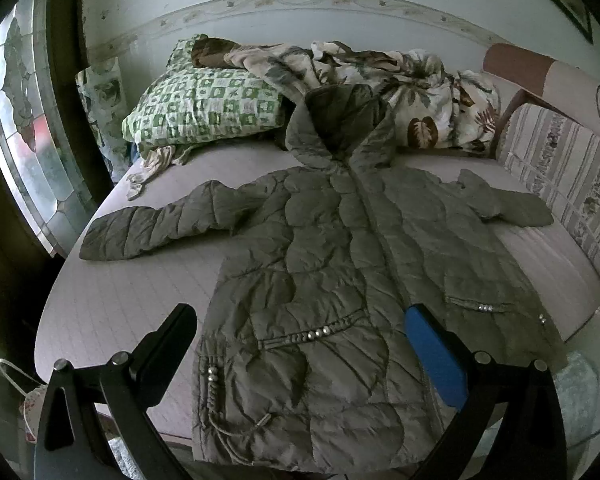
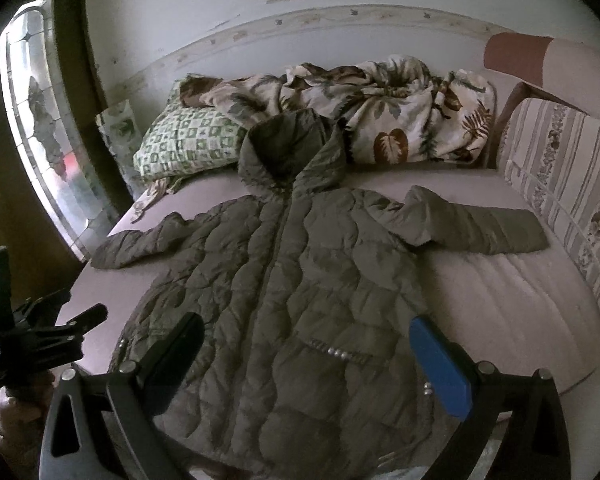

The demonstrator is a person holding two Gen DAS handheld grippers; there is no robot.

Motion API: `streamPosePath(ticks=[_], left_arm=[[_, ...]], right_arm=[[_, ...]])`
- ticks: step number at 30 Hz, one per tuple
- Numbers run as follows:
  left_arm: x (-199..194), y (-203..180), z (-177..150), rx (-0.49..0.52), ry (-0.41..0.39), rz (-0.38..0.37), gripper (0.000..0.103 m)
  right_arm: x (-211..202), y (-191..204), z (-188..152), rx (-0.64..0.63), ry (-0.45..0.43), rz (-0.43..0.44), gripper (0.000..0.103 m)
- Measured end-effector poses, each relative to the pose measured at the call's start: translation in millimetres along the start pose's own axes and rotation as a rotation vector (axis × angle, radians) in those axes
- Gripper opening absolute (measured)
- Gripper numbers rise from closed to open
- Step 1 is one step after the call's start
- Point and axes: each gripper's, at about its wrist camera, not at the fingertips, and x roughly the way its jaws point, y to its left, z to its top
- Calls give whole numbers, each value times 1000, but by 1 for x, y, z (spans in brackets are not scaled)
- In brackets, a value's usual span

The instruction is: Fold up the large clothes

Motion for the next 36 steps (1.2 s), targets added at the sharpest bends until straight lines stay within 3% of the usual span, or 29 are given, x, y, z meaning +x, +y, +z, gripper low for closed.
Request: streamPosePath(ticks=[24, 31, 36], left_arm=[[8, 8, 1, -29, 14, 12, 103], [15, 14, 1, -34, 31, 9, 103], [32, 41, -1, -98, 75, 14, 103]], right_arm=[[6, 12, 14, -5, -4, 15, 103], [20, 33, 21, -31, 0, 48, 103], [39, 64, 29, -102, 22, 93, 103]])
